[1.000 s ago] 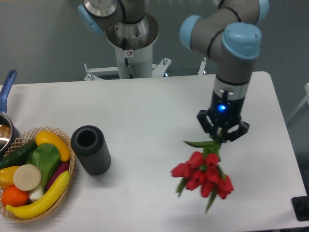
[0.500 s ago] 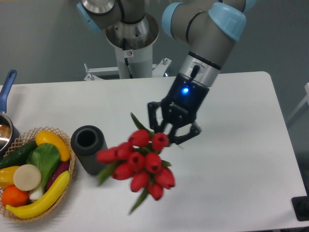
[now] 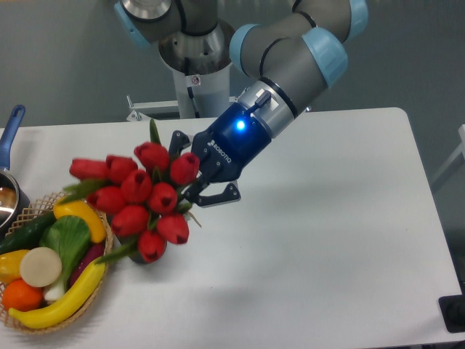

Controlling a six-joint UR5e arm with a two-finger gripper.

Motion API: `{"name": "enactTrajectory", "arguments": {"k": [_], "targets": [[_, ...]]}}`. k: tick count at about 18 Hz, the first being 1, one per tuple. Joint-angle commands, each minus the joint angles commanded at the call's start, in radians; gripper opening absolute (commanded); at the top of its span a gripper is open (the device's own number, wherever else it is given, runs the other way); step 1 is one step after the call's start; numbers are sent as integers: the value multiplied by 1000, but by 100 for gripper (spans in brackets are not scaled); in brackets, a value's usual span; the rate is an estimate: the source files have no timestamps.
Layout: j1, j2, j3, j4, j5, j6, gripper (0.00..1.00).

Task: Insert the flowers into the vase
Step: 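Carry the red tulips over to the black vase, stems downward, then lower the tulip stems into the black vase opening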

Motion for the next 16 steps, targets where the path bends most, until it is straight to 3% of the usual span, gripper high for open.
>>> {"name": "enactTrajectory", "arguments": {"k": [3, 7, 11, 16], "targets": [[-17, 2, -58, 5, -45, 97, 23], [-26, 21, -112, 5, -48, 109, 23], [-37, 52, -135, 5, -62, 108, 23], [-51, 51, -151, 5, -60, 138, 23]]}}
